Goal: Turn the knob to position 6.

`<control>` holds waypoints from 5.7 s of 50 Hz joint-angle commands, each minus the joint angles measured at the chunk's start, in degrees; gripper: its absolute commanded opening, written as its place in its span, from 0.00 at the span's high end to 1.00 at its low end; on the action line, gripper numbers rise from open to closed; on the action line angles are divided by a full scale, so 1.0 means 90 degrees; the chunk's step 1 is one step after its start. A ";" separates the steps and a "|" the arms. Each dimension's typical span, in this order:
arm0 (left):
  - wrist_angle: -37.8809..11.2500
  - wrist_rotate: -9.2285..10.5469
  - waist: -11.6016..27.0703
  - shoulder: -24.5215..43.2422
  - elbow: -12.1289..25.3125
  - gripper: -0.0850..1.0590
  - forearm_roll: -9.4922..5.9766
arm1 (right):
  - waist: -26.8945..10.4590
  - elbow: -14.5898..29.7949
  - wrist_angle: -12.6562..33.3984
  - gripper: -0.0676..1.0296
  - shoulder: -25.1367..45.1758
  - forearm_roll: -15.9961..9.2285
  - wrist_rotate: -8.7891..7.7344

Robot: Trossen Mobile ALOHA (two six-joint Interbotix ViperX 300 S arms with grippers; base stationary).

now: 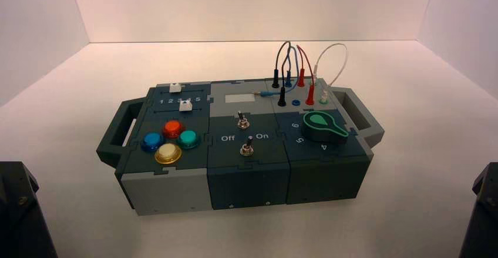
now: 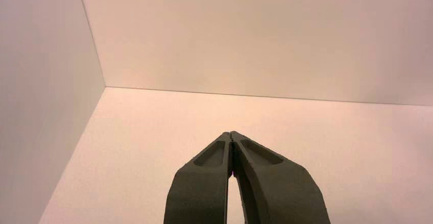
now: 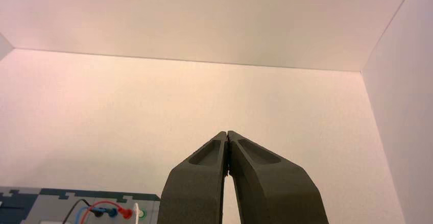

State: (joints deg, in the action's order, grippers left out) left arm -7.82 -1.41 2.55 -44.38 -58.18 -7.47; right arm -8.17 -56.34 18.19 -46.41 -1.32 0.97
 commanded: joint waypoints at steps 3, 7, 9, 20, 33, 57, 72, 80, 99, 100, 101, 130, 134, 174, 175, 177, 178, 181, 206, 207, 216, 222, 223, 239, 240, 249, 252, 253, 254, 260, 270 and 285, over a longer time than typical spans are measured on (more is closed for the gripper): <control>0.0039 -0.0039 -0.0010 0.0000 0.0156 0.95 0.0020 | -0.0020 0.0205 -0.0010 0.96 -0.0029 -0.0010 0.0010; 0.0039 -0.0039 -0.0010 0.0000 0.0156 0.95 0.0020 | -0.0020 0.0205 0.0000 0.96 -0.0029 -0.0020 0.0010; 0.0029 -0.0039 -0.0010 0.0000 0.0156 0.95 0.0020 | -0.0020 0.0195 0.0000 0.96 -0.0029 -0.0020 0.0010; 0.0020 -0.0039 -0.0010 0.0000 0.0166 0.95 0.0029 | -0.0020 0.0215 0.0000 0.96 -0.0029 -0.0010 0.0010; -0.0430 -0.0049 0.0273 0.0215 0.0293 0.95 0.0029 | -0.0293 0.0225 0.0176 0.96 0.0098 -0.0098 0.0010; -0.2852 -0.0088 0.2559 0.0869 0.0820 0.95 0.0029 | -0.0967 0.0479 0.1367 0.96 0.0840 -0.0098 0.0000; -0.3477 -0.0039 0.3945 0.1143 0.0762 0.95 -0.0029 | -0.0967 0.0264 0.1982 0.96 0.0703 -0.0273 0.0000; -0.3525 -0.0039 0.4111 0.1250 0.0762 0.95 -0.0039 | -0.0967 0.0137 0.2119 0.96 0.0449 -0.0322 -0.0010; -0.3750 -0.0029 0.4463 0.1650 0.0801 0.95 -0.0068 | -0.1064 0.0430 0.3359 0.96 0.0156 -0.0352 -0.0127; -0.3750 -0.0029 0.4463 0.1670 0.0801 0.95 -0.0068 | -0.1084 0.0439 0.3408 0.96 0.0156 -0.0352 -0.0146; -0.3760 -0.0029 0.4463 0.1689 0.0791 0.95 -0.0059 | -0.1143 0.0459 0.3496 0.96 0.0156 -0.0352 -0.0176; -0.3828 0.0020 0.4502 0.1719 0.0693 0.95 -0.0068 | -0.3164 0.0449 0.4102 0.96 0.1377 -0.0293 -0.0313; -0.3828 0.0020 0.4609 0.1738 0.0674 0.95 -0.0068 | -0.3164 0.0449 0.4072 0.96 0.1611 -0.0264 -0.0430; -0.3799 0.0186 0.5664 0.1816 0.0684 0.95 -0.0146 | -0.3437 0.0352 0.3789 0.96 0.3037 -0.0400 -0.0674; -0.3799 0.0186 0.5664 0.1826 0.0684 0.95 -0.0146 | -0.3437 0.0352 0.3779 0.96 0.3096 -0.0400 -0.0674; -0.3799 0.0186 0.5664 0.1826 0.0674 0.95 -0.0146 | -0.3447 0.0371 0.3770 0.96 0.3164 -0.0420 -0.0674; -0.3799 0.0186 0.5664 0.1826 0.0674 0.95 -0.0146 | -0.3467 0.0381 0.3770 0.96 0.3203 -0.0430 -0.0674; -0.3799 0.0186 0.5664 0.1826 0.0674 0.95 -0.0146 | -0.3525 0.0381 0.3770 0.96 0.3271 -0.0439 -0.0674; -0.3828 0.0166 0.5664 0.1709 0.0586 0.95 -0.0127 | -0.3828 0.0381 0.3408 0.96 0.3965 -0.0596 -0.0674; -0.3828 0.0166 0.5664 0.1709 0.0586 0.95 -0.0127 | -0.3828 0.0391 0.3408 0.96 0.3984 -0.0596 -0.0674; -0.3828 0.0156 0.5664 0.1719 0.0547 0.95 -0.0117 | -0.3828 0.0391 0.3398 0.96 0.3975 -0.0693 -0.0674; -0.3828 0.0146 0.5664 0.1709 0.0547 0.95 -0.0107 | -0.3828 0.0391 0.3398 0.96 0.3984 -0.0732 -0.0664; -0.3828 0.0146 0.5664 0.1709 0.0547 0.95 -0.0107 | -0.3828 0.0391 0.3398 0.96 0.3984 -0.0742 -0.0664; -0.3828 0.0117 0.5664 0.1709 0.0557 0.95 -0.0068 | -0.3857 0.0391 0.3398 0.96 0.4063 -0.0918 -0.0664; -0.3828 0.0127 0.5664 0.1719 0.0557 0.95 -0.0078 | -0.3857 0.0391 0.3398 0.96 0.4063 -0.0908 -0.0664; -0.3838 0.0117 0.5664 0.1719 0.0566 0.95 -0.0068 | -0.3965 0.0400 0.3418 0.96 0.4170 -0.0928 -0.0654; -0.3838 0.0117 0.5664 0.1719 0.0566 0.95 -0.0068 | -0.3965 0.0420 0.3418 0.96 0.4170 -0.0947 -0.0654; -0.3838 0.0117 0.5664 0.1719 0.0566 0.95 -0.0068 | -0.3965 0.0420 0.3408 0.96 0.4180 -0.0947 -0.0654; -0.3838 0.0117 0.5664 0.1719 0.0557 0.95 -0.0059 | -0.3965 0.0430 0.3418 0.96 0.4170 -0.0947 -0.0654; -0.3838 0.0117 0.5664 0.1719 0.0557 0.95 -0.0059 | -0.3994 0.0469 0.3428 0.96 0.4150 -0.1025 -0.0654; -0.3848 0.0117 0.5664 0.1719 0.0557 0.95 -0.0059 | -0.4199 0.0557 0.3496 0.96 0.4150 -0.1123 -0.0625; -0.3857 0.0117 0.5664 0.1709 0.0547 0.95 -0.0049 | -0.4258 0.0586 0.3525 0.96 0.4150 -0.1357 -0.0625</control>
State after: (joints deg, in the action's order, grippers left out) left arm -42.71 -0.26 53.35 -28.48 -53.96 -8.00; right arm -46.14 -52.21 49.75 -8.44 -12.57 -4.66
